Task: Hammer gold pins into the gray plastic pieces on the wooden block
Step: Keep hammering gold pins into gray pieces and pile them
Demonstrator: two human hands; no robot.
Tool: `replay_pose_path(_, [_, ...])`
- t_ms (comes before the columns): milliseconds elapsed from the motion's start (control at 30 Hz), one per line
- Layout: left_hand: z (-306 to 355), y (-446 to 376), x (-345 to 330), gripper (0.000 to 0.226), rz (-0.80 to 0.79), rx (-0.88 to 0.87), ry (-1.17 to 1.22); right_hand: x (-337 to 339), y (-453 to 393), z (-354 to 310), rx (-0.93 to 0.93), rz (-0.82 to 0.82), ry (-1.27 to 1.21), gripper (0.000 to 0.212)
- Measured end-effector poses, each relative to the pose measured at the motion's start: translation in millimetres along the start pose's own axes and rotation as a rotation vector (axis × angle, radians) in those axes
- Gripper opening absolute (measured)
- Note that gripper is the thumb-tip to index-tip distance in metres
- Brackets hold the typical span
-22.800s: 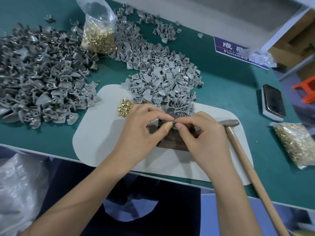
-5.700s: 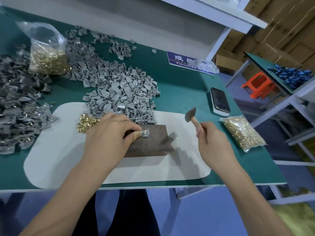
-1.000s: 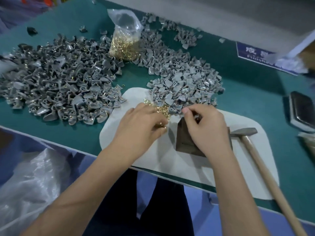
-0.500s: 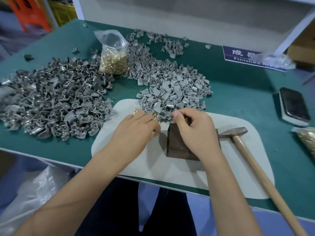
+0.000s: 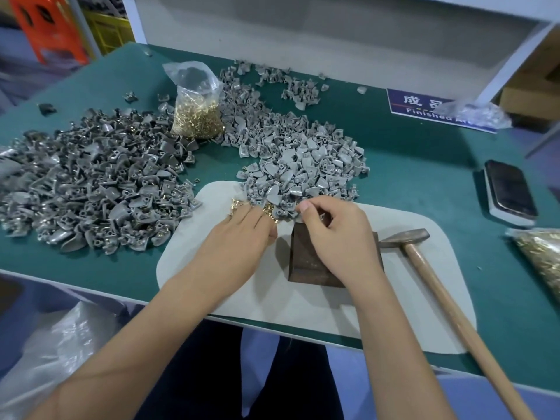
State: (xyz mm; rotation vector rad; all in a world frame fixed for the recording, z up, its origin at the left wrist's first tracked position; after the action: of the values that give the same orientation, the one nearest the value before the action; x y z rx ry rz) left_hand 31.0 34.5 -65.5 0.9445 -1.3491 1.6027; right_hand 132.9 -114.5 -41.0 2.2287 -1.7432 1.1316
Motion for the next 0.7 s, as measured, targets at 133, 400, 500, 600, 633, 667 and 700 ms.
replay_pose_path(133, [2, 3, 3, 0.010, 0.143, 0.073, 0.091, 1, 1, -2, 0.009, -0.003, 0.001, 0.021])
replay_pose_path(400, [6, 3, 7, 0.017, 0.275, 0.220, 0.433, 5, 4, -6, 0.060, -0.040, -0.052, 0.016])
replay_pose_path(500, [12, -5, 3, 0.010, 0.341, 0.275, 0.652, 5, 3, -6, 0.080, -0.072, -0.145, 0.013])
replay_pose_path(600, [18, -15, -4, 0.010, 0.403, 0.338, 0.816, 6, 4, -4, 0.046, -0.087, -0.251, 0.023])
replay_pose_path(633, [19, -17, -6, 0.012, 0.414, 0.349, 0.806, 6, 5, -2, 0.038, -0.083, -0.252, 0.025])
replay_pose_path(667, [20, -18, -7, 0.015, 0.420, 0.352, 0.770, 5, 5, -1, 0.036, -0.077, -0.241, 0.028])
replay_pose_path(700, [20, -17, -8, 0.018, 0.427, 0.349, 0.726, 5, 5, -1, 0.041, -0.072, -0.230, 0.031])
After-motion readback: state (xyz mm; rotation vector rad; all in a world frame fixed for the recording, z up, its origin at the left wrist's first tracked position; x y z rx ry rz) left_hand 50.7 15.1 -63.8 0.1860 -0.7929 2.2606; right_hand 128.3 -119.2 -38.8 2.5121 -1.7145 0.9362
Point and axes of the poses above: each hand's wrist, its own y-axis away from the middle knuckle, its own x-axis out of the back of the hand, z = x × y, the point moved 2 cm from there along -y, towards the middle knuckle, and after that the axes turned 10 degrees about z, right-handed, at the moved point
